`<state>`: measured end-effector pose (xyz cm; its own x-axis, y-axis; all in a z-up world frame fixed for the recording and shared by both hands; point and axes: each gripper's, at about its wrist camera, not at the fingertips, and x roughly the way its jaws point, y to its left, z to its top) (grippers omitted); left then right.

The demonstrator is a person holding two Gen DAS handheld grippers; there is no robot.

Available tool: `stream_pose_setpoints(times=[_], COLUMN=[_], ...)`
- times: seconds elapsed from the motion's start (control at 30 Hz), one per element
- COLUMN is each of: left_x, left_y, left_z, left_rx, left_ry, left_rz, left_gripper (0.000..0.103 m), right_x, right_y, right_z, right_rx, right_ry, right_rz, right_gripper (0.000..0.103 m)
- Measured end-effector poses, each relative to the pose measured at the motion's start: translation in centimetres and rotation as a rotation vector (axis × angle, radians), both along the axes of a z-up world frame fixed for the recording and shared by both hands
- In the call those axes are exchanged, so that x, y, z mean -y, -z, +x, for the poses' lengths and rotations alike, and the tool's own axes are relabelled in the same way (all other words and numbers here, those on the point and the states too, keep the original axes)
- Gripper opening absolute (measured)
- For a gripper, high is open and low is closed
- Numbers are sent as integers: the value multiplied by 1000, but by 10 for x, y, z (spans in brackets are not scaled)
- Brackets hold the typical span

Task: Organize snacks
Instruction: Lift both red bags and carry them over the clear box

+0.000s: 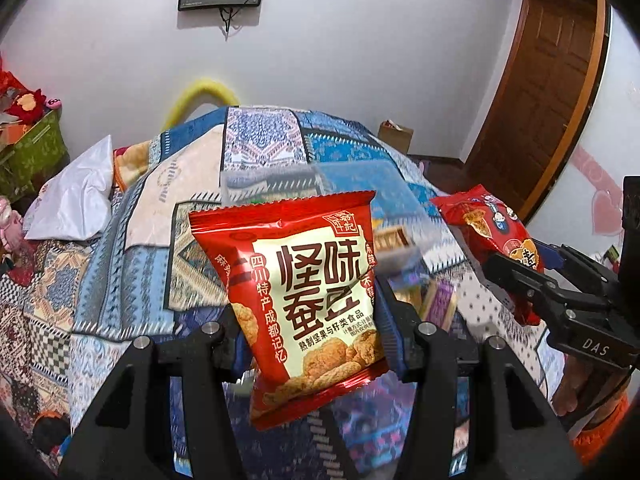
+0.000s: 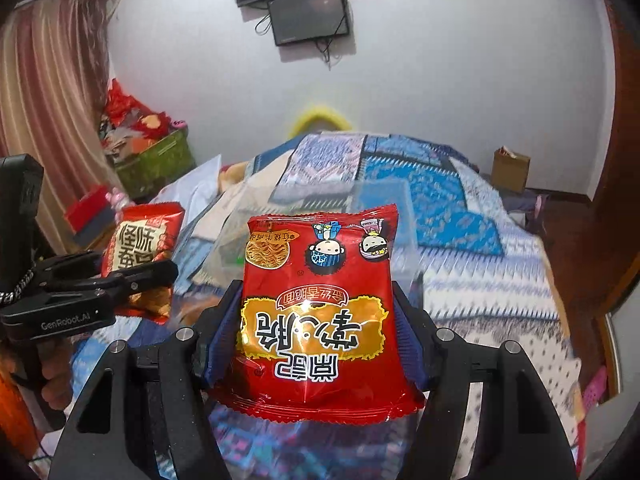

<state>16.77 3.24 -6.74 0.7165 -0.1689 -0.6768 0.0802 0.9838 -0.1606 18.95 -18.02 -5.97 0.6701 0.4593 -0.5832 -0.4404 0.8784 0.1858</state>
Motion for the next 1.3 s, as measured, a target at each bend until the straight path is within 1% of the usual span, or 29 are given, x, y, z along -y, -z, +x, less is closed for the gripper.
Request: stream_pose_setpoints(times=[0.17,0.47,0.67,0.9,1.03,1.1,1.17,1.3], left_x=[7,15,15,10,10,13,16,19], left_y=[-2,2,14,46,59,64,70,76], left_z=[27,74,107,148,165,172,179,187], left_rx=[12,2,-19,-99,-148,-159,-173,-185], left_ry=[2,19,-15,-57,-49,-44,-39,-21], left_rz=[12,24,43,53,21,29,54,77], left_gripper=[52,52,52,52,52,52,52,52], right_x=[-4,-15,-24,-27,-29,-33,-35,-37], right_y=[-11,-11,3,27,38,44,50,55], right_z=[18,51,83,112,123,128,133,137], right_rx=[37,54,20,-48,-80,-91,-115,-136], right_ry=[22,41,55,52,40,31,18,0], right_rz=[10,-7,-26,-45,-70,-96,-116,-120], right_gripper=[65,65,65,65,65,65,65,65])
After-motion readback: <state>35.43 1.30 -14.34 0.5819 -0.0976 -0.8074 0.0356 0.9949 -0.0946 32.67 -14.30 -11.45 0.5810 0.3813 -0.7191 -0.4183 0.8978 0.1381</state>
